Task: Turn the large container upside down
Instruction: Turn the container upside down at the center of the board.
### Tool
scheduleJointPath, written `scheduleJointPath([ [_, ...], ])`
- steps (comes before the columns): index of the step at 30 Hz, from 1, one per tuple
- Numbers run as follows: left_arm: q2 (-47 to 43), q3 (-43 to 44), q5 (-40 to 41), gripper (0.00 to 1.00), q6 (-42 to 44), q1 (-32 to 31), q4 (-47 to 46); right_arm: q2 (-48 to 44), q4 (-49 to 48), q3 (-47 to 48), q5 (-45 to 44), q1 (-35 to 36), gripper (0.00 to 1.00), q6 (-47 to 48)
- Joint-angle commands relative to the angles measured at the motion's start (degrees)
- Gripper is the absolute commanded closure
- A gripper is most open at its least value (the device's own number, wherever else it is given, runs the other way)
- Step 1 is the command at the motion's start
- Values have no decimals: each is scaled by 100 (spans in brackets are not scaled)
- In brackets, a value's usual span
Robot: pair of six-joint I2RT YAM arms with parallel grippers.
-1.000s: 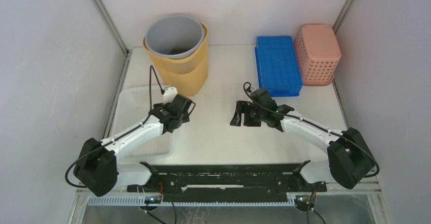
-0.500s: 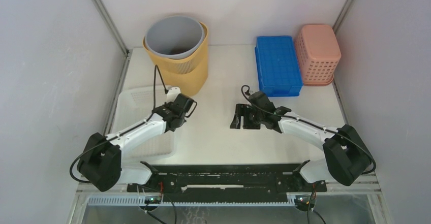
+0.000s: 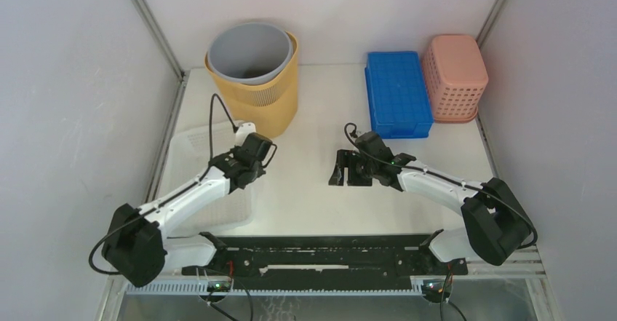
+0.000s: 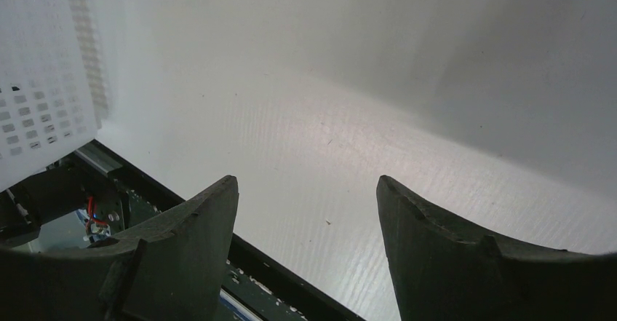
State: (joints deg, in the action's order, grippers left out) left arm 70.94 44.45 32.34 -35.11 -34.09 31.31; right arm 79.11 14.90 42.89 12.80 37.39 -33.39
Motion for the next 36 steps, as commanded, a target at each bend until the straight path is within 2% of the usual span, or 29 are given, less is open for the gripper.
scheduleJointPath([
  [1, -657, 416, -503, 100, -29, 12, 246, -128, -186, 22, 5, 67, 22, -58],
  [14, -1646, 1370, -1828, 100, 80, 10, 465, -315, -51, 136, -9, 67, 22, -42],
  [29, -1884, 1594, -3064, 100, -294, 11, -252, -1066, 585, 193, -169, -247, 22, 166],
  [36, -1683, 1632, -3211, 100, -314, 16, -498, -1342, 831, 193, -235, -366, 22, 232],
])
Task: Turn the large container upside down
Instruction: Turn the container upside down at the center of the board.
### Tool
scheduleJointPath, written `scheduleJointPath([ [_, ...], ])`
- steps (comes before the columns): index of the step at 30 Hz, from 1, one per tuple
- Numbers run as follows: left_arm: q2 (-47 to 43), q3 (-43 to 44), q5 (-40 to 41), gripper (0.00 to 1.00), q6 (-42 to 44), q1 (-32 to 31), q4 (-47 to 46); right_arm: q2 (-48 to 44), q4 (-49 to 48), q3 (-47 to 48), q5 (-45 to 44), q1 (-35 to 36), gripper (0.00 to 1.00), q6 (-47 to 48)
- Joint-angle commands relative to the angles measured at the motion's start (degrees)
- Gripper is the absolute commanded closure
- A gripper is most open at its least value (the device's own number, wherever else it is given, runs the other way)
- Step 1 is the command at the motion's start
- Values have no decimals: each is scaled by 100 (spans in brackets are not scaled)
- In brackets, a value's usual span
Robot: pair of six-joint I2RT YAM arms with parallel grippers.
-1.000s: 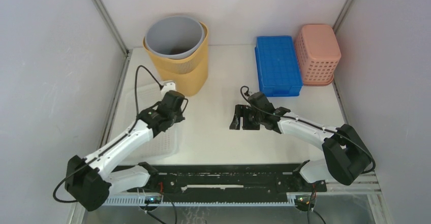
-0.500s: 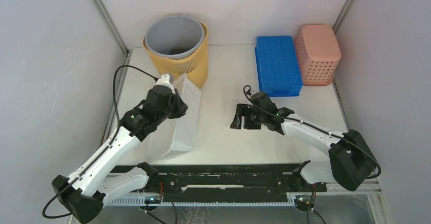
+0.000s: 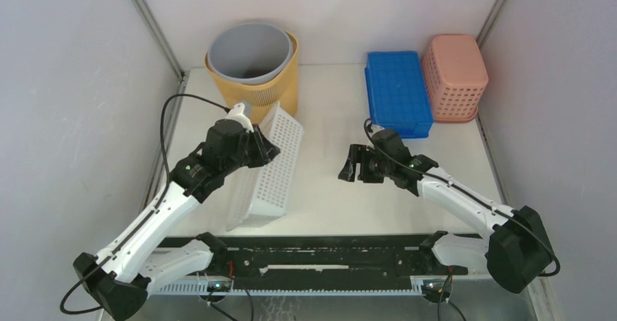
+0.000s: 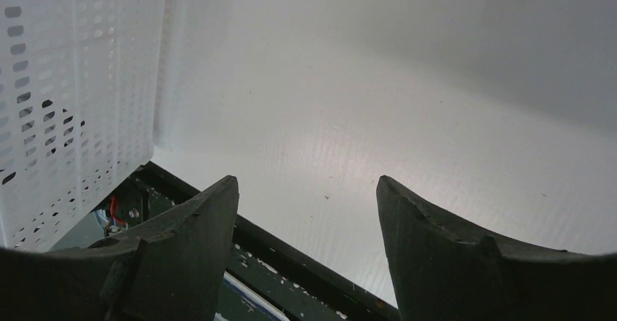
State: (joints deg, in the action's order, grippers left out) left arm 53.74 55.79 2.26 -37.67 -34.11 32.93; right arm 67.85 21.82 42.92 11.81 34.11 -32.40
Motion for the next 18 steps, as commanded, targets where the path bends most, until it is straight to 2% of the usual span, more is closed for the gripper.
scheduleJointPath([
  [1, 63, 507, -207, 100, -62, 16, -666, -246, 141, 175, -140, -43, 22, 131],
  [18, 274, 600, -209, 100, -65, 12, -737, -235, 154, 130, -115, -124, 22, 196],
])
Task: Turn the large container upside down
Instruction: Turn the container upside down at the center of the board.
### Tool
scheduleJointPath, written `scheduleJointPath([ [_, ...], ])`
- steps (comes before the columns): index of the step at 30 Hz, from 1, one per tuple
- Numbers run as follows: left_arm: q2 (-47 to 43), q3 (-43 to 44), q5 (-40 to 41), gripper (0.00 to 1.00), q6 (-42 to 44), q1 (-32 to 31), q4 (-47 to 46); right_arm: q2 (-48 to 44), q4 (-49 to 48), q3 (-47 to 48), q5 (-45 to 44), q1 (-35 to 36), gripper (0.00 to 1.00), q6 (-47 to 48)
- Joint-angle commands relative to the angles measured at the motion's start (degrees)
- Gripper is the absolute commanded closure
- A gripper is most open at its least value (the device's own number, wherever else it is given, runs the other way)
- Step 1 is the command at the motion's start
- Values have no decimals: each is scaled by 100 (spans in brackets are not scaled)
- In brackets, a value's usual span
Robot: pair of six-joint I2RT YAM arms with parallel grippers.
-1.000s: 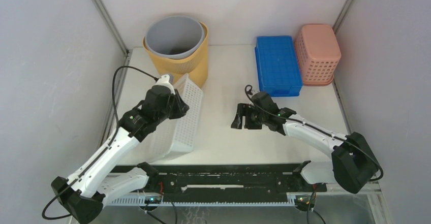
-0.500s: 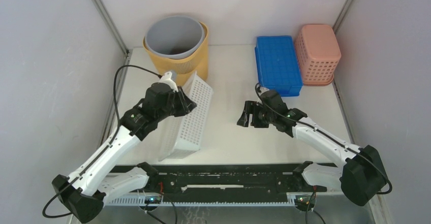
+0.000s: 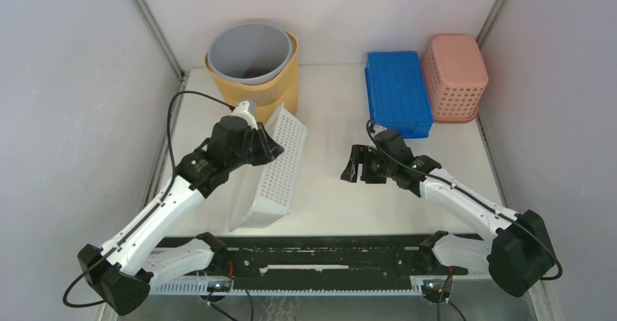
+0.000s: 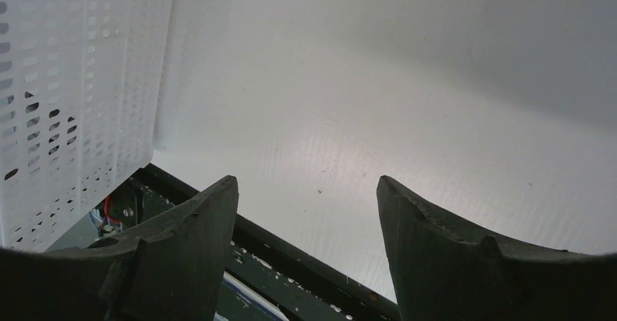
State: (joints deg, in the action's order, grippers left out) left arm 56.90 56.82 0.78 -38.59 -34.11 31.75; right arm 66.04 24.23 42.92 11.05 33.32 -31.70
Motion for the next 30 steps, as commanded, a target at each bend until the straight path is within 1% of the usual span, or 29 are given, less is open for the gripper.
scheduleJointPath([
  [1, -38, 497, -63, 100, 27, 15, -617, -42, -93, 129, -34, -45, 22, 122],
  [30, -1, 460, -77, 100, 29, 13, -704, 133, -238, 101, 27, -45, 22, 107],
])
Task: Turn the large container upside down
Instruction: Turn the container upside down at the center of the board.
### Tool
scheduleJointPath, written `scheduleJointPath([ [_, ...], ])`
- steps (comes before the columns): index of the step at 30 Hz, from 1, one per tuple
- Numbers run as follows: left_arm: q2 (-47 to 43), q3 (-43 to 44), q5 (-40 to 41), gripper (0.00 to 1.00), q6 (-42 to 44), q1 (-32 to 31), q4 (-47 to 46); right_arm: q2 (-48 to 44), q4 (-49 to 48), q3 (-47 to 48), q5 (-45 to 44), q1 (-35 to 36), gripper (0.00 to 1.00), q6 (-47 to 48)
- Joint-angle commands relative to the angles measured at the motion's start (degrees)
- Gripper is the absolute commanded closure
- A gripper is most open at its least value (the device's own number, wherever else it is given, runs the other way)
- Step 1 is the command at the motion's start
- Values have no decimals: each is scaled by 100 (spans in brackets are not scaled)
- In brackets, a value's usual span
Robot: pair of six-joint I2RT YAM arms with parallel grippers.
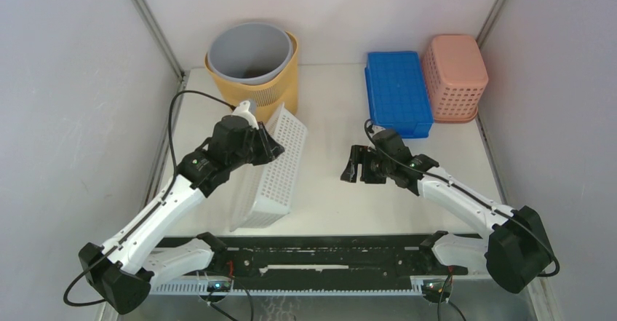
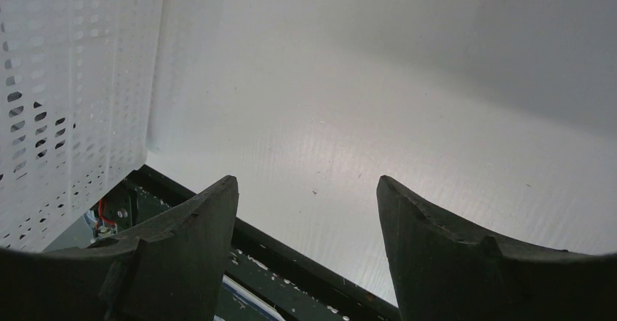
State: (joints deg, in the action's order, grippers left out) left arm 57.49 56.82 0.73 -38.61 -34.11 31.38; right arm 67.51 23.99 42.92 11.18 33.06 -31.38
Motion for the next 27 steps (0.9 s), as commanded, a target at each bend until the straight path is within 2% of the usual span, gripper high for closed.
scheduleJointPath([
  [1, -58, 474, -87, 100, 35, 18, -683, -22, -204, 91, 14, -19, 22, 78],
  [12, -6, 644, -507, 100, -296, 3, -1035, -153, -156, 79, -5, -19, 22, 82],
  [27, 324, 532, -713, 100, -990, -160, -2035, -651, 65, 81, 56, -247, 22, 156],
])
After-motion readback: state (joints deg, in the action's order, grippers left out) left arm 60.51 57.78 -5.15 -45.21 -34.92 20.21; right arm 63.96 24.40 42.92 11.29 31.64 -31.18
